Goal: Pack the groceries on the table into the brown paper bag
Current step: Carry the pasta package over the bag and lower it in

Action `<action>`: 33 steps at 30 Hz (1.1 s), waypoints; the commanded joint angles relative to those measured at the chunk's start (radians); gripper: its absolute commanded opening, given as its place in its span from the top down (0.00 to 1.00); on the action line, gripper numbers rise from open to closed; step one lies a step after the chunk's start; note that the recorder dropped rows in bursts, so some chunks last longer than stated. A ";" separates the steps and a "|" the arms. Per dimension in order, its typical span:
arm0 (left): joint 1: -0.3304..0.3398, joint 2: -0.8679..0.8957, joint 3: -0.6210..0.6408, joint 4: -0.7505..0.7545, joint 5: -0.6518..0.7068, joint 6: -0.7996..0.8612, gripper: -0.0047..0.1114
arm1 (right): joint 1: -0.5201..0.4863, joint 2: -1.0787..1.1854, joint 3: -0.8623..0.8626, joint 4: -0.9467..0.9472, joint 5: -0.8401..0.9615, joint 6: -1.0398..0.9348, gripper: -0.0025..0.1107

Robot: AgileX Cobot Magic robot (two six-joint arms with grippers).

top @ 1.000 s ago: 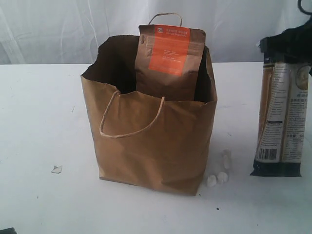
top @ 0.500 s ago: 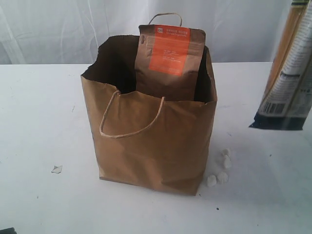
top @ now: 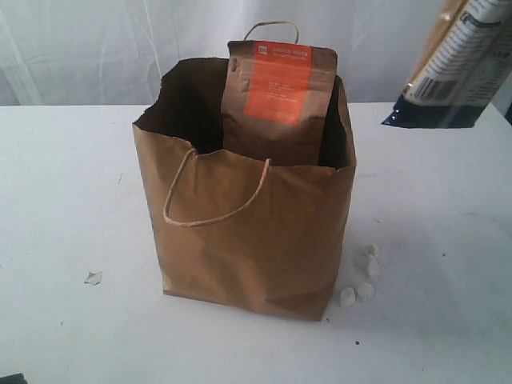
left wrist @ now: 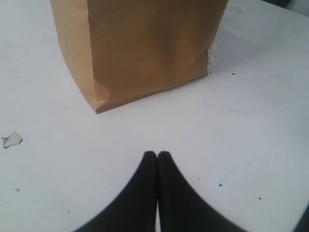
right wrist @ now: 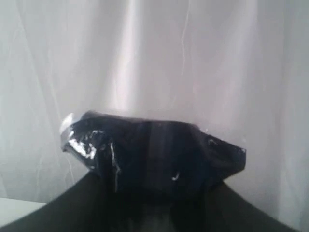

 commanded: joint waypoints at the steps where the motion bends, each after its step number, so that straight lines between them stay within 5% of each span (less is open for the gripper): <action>1: 0.000 -0.005 0.003 -0.007 0.005 -0.002 0.96 | 0.055 -0.021 -0.073 0.004 -0.122 0.000 0.98; 8: 0.000 -0.005 0.003 -0.007 0.005 -0.002 0.96 | 0.134 -0.021 -0.146 0.004 -0.124 0.000 0.98; 19: 0.000 -0.005 0.003 -0.007 0.005 -0.002 0.96 | 0.411 0.013 -0.183 0.004 -0.137 -0.120 0.98; 33: 0.000 -0.005 0.003 -0.007 0.005 -0.002 0.96 | 0.527 0.188 -0.192 -0.004 -0.211 -0.217 0.98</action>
